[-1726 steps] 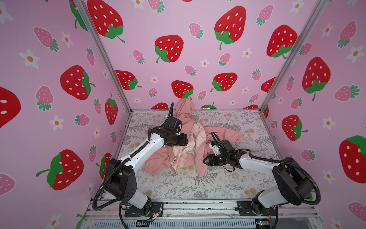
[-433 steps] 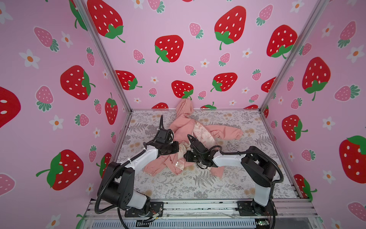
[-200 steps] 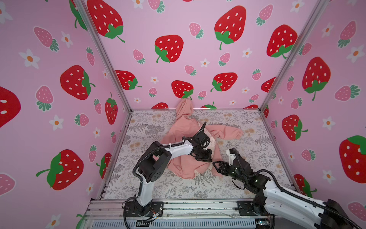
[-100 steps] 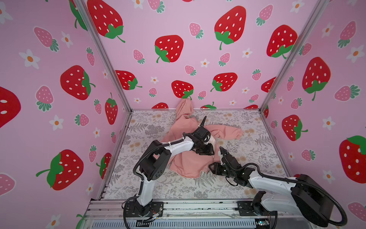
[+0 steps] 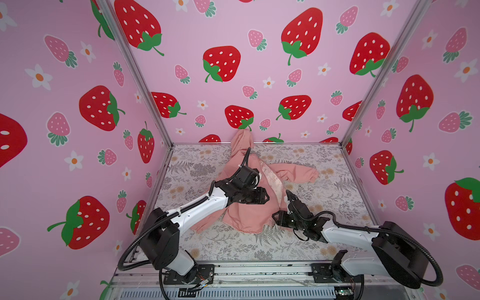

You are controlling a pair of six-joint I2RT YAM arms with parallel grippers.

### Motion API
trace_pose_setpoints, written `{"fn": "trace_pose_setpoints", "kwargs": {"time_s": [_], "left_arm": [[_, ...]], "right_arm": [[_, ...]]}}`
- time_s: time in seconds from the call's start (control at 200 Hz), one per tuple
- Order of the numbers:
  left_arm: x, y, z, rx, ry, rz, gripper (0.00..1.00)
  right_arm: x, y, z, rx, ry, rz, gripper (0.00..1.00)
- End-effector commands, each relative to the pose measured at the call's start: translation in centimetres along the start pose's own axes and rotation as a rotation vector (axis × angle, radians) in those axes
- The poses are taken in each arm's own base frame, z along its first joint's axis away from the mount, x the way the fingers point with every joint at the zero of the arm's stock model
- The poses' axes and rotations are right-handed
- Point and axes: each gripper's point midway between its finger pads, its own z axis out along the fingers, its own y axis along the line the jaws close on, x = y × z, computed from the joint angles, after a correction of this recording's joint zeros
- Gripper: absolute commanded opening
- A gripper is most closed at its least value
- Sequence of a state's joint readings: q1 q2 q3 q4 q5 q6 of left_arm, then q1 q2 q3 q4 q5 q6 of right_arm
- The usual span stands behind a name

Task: Zip up the jacket

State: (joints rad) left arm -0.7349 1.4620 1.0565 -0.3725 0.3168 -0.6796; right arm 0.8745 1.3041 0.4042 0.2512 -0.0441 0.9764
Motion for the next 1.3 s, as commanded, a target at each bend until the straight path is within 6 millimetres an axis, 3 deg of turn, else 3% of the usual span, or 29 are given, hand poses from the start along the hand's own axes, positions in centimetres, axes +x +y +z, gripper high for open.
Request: {"fn": "trace_pose_setpoints", "kwargs": {"time_s": [0.0,0.135,0.285,0.675,1.066,1.296], "left_arm": [[3.8,0.2,0.6,0.078,0.024,-0.210,0.59],[6.8,-1.5,1.9,0.190,0.025,-0.332,0.62],[7.8,-3.2,2.7,0.238,0.009,-0.350,0.65],[9.2,-2.5,8.1,0.149,0.068,-0.288,0.65],[8.9,-0.2,11.1,-0.066,0.066,-0.136,0.61],[8.9,0.7,10.9,-0.137,0.055,-0.103,0.60]], "right_arm": [[-1.1,0.7,-0.5,-0.021,-0.039,0.029,0.45],[-1.6,0.8,-1.3,-0.029,-0.064,0.041,0.46],[-1.8,0.3,-1.9,-0.016,-0.075,0.057,0.47],[-2.1,-0.6,-4.2,-0.012,-0.119,0.093,0.51],[-2.0,-1.1,-5.0,-0.016,-0.134,0.109,0.51],[-2.0,-1.5,-5.2,-0.008,-0.141,0.117,0.51]]}}
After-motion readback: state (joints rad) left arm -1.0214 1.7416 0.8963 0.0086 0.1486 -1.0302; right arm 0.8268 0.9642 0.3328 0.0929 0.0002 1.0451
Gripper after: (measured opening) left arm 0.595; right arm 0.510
